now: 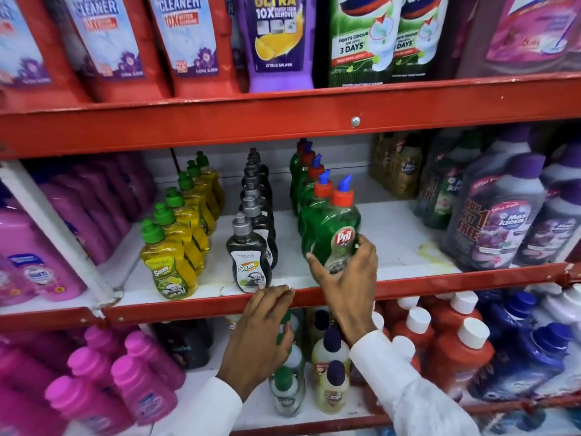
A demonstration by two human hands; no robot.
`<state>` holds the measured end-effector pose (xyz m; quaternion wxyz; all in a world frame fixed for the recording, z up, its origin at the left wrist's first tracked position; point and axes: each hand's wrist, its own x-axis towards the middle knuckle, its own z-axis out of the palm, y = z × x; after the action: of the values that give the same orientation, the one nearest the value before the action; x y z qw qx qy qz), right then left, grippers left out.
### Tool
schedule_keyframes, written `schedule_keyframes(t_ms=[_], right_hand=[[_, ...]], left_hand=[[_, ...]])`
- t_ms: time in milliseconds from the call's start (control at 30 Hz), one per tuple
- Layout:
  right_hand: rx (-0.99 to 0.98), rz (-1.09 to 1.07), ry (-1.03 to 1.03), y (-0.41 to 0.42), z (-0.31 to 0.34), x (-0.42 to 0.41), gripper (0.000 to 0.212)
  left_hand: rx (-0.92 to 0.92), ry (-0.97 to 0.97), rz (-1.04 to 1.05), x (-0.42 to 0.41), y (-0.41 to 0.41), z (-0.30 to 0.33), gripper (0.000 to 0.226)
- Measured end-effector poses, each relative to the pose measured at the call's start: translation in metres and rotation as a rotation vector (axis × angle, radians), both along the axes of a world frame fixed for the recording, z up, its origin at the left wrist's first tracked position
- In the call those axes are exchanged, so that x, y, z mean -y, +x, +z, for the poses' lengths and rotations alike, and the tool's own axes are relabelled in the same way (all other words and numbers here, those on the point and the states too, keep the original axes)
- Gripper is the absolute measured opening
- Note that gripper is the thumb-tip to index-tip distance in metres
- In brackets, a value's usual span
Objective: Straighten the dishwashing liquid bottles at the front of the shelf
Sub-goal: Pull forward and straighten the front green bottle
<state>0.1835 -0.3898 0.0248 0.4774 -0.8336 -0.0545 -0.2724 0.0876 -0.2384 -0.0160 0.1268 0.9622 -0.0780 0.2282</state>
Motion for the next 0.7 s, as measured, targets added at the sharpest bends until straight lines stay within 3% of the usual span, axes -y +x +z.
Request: schedule_keyframes(t_ms=[200, 367, 433, 533, 700], right_hand=[[-0.049, 0.002, 0.039, -0.004, -0.01, -0.01, 0.095], [-0.13, 0.209, 0.117, -0.002, -0.014, 0.018, 0.097], [-0.173, 0.322, 0.073, 0.007, -0.013, 0.039, 0.084], [-0.174, 0.47, -0.062, 0.025, -0.011, 0.066, 0.046], [-0.184, 0.57, -0.167, 0.036, -0.011, 0.075, 0.037]], left_hand=[[-0.012, -0.05, 0.021, 0.002, 0.001, -0.002, 0.054], [0.035, -0.161, 0.039, 0.006, 0.007, 0.006, 0.044], [0.055, -0.246, 0.053, 0.012, 0.01, 0.014, 0.041], [0.045, -0.365, 0.049, 0.024, 0.024, 0.028, 0.045], [-0.023, -0.612, 0.036, 0.032, 0.053, 0.034, 0.049]])
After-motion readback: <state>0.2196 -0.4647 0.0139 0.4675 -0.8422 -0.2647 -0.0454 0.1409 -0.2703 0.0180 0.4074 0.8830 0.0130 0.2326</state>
